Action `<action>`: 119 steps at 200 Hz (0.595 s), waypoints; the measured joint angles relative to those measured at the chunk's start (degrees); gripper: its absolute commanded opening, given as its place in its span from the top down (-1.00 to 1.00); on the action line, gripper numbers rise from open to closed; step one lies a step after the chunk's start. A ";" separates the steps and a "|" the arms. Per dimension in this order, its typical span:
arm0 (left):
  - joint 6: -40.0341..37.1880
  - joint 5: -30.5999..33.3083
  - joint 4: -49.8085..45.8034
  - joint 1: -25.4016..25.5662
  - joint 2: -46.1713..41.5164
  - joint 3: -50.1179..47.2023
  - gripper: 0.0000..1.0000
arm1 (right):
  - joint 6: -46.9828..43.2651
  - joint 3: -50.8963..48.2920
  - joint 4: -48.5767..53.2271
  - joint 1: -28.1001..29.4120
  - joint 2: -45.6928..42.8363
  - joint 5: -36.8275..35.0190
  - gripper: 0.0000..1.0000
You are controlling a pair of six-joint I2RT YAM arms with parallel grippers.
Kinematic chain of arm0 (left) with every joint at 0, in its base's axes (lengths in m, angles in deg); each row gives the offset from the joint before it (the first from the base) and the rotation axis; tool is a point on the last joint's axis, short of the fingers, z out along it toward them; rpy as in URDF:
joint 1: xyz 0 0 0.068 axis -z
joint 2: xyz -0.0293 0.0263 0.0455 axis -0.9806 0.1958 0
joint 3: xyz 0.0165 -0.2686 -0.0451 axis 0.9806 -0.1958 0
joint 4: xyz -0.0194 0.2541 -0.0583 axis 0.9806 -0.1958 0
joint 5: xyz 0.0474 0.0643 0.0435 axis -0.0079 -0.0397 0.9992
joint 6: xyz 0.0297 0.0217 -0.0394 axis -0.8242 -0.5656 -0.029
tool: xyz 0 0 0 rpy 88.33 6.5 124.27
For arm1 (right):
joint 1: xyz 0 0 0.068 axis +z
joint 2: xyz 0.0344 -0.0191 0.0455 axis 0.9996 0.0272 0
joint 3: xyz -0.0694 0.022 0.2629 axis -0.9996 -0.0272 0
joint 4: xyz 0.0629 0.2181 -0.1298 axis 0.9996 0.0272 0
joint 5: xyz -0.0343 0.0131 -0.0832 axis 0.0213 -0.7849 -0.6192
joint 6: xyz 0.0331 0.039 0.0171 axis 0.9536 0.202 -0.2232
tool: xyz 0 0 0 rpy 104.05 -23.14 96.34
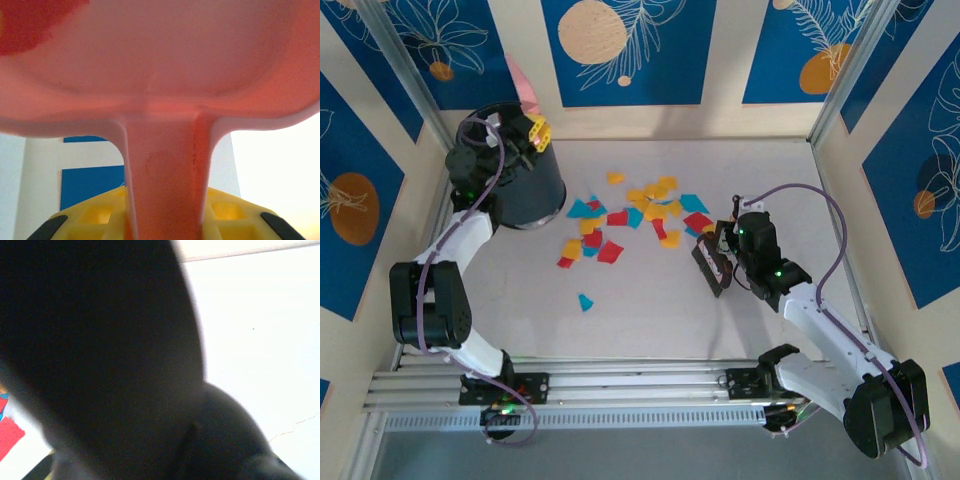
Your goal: Sweep away the paper scraps from the table
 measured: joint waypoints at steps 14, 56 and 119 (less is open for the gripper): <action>2.21 0.33 1.70 0.00 0.00 -0.22 1.00 | 0.00 0.00 0.00 0.00 0.00 0.02 1.00; 6.64 1.57 6.56 0.00 0.55 -0.74 1.00 | 0.02 0.00 0.00 0.00 0.00 0.02 1.00; 6.71 1.14 6.64 0.00 0.98 -0.90 1.00 | 0.00 0.00 -0.02 0.00 -0.04 1.73 1.00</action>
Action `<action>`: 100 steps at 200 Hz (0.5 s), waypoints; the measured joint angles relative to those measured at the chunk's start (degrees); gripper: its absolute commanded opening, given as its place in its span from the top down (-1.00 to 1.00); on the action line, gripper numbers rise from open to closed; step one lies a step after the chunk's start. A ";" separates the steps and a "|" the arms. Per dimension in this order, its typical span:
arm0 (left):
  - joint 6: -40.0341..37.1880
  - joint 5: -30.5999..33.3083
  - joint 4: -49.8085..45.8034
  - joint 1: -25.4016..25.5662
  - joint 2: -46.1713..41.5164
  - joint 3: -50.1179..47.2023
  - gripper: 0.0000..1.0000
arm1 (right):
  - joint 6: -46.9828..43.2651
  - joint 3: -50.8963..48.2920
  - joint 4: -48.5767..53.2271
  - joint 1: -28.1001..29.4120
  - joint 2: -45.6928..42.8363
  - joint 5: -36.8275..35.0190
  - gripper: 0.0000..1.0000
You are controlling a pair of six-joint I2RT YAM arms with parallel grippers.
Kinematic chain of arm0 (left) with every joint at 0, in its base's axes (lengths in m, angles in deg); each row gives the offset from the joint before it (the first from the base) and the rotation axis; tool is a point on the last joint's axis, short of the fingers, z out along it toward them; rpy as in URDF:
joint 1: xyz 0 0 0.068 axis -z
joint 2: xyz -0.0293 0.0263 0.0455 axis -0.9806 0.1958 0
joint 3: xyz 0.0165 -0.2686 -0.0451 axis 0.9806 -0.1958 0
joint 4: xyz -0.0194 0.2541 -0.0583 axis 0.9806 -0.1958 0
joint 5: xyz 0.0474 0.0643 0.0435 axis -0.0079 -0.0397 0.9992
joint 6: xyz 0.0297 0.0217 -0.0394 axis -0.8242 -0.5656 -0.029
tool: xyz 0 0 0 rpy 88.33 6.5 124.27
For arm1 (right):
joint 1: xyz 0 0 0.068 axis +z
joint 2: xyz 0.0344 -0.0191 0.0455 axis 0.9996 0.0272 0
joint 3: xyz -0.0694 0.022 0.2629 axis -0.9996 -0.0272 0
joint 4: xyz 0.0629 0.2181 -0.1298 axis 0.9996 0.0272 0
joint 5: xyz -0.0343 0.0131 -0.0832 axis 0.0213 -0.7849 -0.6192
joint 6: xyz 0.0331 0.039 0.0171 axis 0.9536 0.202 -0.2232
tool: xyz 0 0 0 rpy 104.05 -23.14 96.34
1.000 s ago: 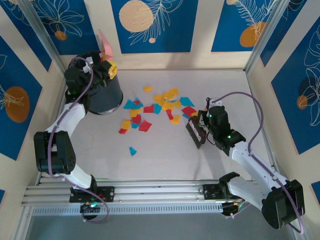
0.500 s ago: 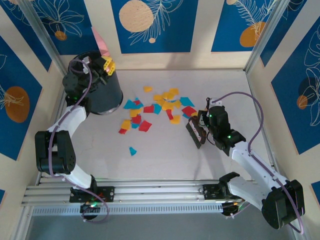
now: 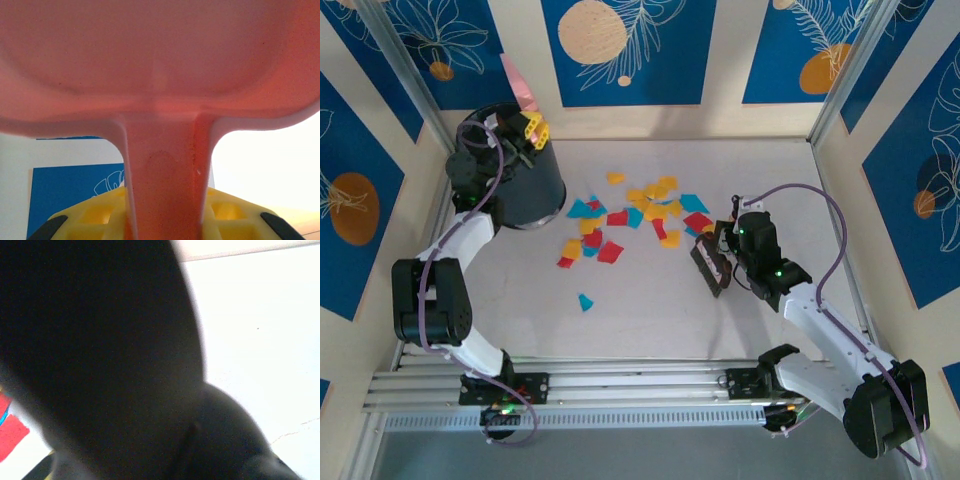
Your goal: Sweep away the paper scraps from the table
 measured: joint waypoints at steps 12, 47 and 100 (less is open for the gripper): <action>-0.76 -0.59 -0.72 0.00 0.00 0.44 1.00 | 0.02 0.02 -0.02 0.02 0.00 0.92 1.00; -6.23 -2.69 -5.22 0.00 -0.15 1.66 1.00 | 0.04 0.26 0.00 0.44 0.00 4.68 1.00; -27.74 -6.23 -28.68 0.07 -4.59 4.68 1.00 | 0.76 1.31 -1.01 1.92 0.42 9.49 1.00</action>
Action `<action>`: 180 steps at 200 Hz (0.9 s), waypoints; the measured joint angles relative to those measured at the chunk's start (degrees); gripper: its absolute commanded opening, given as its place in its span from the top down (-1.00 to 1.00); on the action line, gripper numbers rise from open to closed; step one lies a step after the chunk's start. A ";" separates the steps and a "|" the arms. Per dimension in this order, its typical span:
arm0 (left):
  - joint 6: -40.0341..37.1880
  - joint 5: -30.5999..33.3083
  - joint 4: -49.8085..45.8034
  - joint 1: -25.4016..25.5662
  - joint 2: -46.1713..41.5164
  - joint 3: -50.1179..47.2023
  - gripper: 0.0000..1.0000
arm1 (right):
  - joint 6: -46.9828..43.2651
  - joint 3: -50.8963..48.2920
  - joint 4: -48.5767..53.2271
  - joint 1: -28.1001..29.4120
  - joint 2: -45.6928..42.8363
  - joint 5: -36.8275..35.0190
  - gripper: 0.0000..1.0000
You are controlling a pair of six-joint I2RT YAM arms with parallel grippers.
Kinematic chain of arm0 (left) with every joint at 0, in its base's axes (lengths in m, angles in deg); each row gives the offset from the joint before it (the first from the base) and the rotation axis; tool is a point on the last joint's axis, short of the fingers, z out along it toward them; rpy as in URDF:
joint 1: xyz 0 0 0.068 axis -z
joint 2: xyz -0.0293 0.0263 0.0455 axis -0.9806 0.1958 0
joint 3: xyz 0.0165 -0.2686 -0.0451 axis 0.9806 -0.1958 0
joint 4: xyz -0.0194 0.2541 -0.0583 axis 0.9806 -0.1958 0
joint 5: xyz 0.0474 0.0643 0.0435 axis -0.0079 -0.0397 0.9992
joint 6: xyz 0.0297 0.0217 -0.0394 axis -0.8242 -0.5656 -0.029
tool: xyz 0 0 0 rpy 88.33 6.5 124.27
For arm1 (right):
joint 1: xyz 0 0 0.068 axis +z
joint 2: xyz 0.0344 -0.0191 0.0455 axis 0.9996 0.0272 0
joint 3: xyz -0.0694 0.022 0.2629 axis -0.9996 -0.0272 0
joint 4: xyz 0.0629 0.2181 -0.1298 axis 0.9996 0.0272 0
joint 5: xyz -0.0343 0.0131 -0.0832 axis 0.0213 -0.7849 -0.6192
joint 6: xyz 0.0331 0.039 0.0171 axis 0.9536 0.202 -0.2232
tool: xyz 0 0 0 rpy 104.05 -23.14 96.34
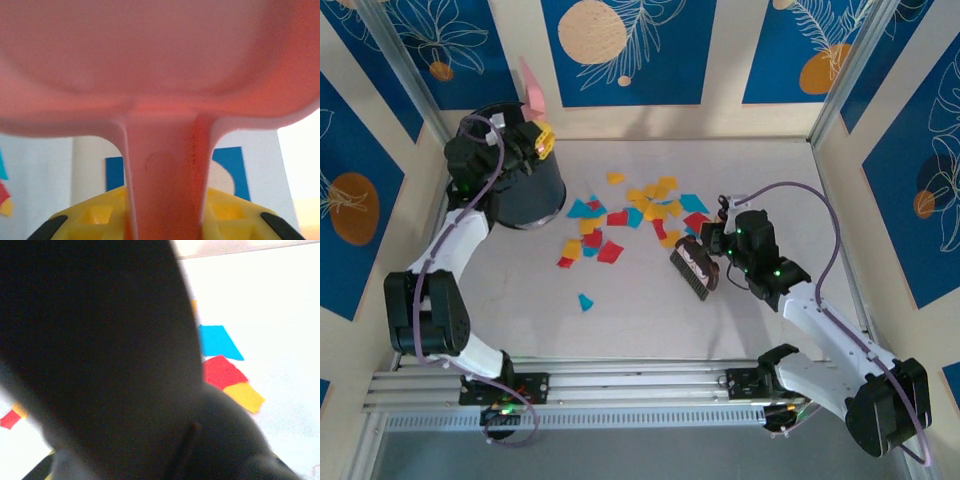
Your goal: Sweep away the paper scraps from the table
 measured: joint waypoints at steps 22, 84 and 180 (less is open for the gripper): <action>-15.39 0.46 -16.81 0.44 -2.78 4.83 1.00 | 0.59 0.00 -1.20 -0.09 0.68 1.09 1.00; -52.43 6.99 -54.34 4.98 -5.29 15.82 1.00 | 5.25 0.00 -4.39 -5.09 1.99 4.87 1.00; -82.25 24.13 -78.68 18.25 -1.31 18.47 1.00 | 20.65 1.09 -16.83 -13.57 12.17 7.15 1.00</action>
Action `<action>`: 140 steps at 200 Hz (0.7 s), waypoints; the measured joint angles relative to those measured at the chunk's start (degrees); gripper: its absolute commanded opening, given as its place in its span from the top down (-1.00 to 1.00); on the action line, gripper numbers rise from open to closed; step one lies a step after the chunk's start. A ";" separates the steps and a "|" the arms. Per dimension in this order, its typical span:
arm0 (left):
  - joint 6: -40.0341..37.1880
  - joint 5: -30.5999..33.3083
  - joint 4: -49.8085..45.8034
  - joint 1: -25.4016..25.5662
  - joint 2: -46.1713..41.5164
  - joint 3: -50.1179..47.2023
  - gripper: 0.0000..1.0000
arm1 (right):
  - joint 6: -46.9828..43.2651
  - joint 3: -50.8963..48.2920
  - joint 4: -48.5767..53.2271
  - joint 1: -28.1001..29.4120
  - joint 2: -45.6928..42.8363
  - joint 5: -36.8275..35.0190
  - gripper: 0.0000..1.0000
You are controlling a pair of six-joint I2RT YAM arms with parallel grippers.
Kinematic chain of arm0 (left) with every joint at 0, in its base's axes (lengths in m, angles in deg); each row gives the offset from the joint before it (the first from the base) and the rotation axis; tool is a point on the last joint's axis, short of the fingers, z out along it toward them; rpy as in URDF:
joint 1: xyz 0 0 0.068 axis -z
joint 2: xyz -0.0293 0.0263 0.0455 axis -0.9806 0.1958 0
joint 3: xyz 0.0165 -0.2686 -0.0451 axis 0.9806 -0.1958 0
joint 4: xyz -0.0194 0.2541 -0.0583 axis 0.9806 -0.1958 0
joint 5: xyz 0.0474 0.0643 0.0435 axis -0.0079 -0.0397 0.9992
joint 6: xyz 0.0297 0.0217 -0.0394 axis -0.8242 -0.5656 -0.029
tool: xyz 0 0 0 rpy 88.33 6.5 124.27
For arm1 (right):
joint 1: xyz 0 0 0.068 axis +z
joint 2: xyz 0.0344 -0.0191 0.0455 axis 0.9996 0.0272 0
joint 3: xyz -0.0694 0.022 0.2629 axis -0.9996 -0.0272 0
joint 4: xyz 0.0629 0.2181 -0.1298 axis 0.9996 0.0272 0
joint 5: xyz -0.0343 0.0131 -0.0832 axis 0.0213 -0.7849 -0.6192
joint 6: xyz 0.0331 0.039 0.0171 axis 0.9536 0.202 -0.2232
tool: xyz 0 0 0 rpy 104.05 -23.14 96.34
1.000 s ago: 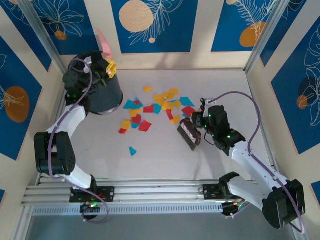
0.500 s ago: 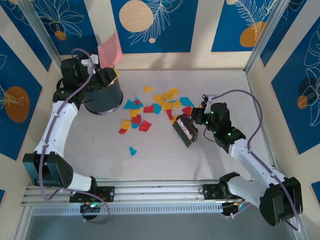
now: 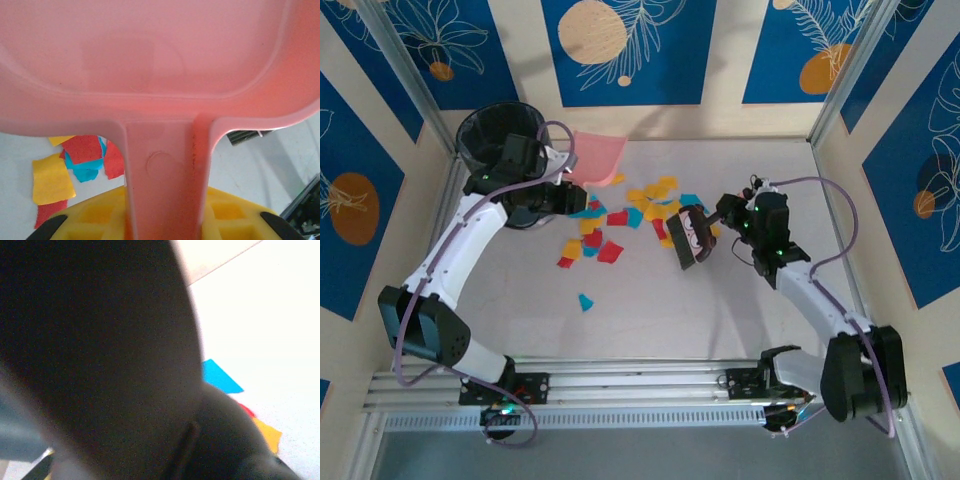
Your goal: Sweep away the paper scraps from the table
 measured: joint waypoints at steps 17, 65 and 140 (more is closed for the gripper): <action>-1.44 1.14 0.00 0.85 0.00 -1.05 1.00 | 3.06 0.87 -3.10 -0.13 3.65 -0.44 1.00; -4.37 2.23 -1.79 3.37 0.09 -4.04 1.00 | 9.75 2.67 -11.52 0.00 11.63 -5.38 1.00; -5.49 2.64 -2.54 4.00 1.53 -4.87 1.00 | 14.64 8.92 -13.00 -0.07 22.91 -12.85 1.00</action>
